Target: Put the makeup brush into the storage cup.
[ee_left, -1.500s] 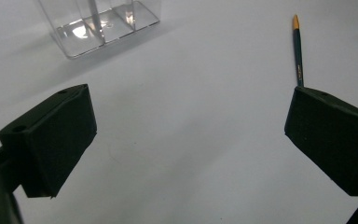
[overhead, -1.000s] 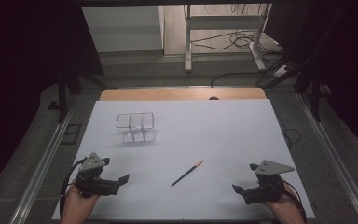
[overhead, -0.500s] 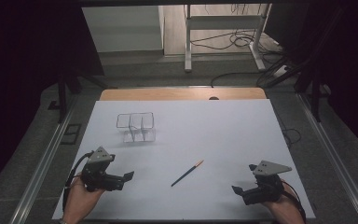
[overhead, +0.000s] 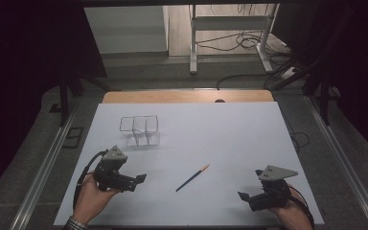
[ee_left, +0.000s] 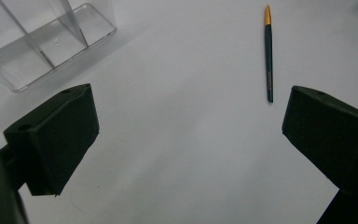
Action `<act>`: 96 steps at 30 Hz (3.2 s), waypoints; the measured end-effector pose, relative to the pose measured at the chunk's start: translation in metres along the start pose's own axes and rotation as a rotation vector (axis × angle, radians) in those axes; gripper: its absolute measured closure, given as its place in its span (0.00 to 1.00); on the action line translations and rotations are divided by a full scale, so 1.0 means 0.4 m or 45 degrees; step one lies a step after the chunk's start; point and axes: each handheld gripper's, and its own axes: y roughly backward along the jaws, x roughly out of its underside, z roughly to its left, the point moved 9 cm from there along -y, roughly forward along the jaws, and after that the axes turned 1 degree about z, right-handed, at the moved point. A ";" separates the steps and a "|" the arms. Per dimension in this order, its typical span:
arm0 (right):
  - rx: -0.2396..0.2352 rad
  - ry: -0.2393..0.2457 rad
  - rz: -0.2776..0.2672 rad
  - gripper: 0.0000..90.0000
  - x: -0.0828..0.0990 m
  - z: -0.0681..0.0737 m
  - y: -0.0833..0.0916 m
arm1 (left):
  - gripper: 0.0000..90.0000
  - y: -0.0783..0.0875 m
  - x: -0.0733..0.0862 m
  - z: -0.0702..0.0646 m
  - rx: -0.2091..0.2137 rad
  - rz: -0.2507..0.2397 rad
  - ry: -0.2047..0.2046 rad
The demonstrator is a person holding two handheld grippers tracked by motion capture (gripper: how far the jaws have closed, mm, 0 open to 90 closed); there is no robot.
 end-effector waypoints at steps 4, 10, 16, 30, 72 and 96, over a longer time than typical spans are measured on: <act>0.000 0.002 0.005 0.01 0.001 0.001 -0.001 | 0.04 -0.003 -0.010 -0.005 0.009 0.025 -0.020; 0.000 0.004 0.011 0.01 0.002 0.002 -0.002 | 0.04 -0.012 -0.024 -0.014 0.024 0.054 -0.042; 0.000 0.003 0.011 0.01 0.002 0.002 -0.002 | 0.05 -0.022 -0.041 -0.026 0.038 0.061 -0.058; 0.004 0.002 0.007 0.00 0.001 0.000 -0.001 | 0.05 -0.069 -0.089 -0.061 0.071 0.126 -0.129; -0.002 0.019 0.008 0.01 0.001 0.005 0.001 | 0.10 -0.212 -0.182 -0.170 0.160 0.239 -0.265; -0.014 0.028 0.017 0.01 0.004 0.009 -0.001 | 0.19 -0.296 -0.233 -0.218 0.204 0.305 -0.332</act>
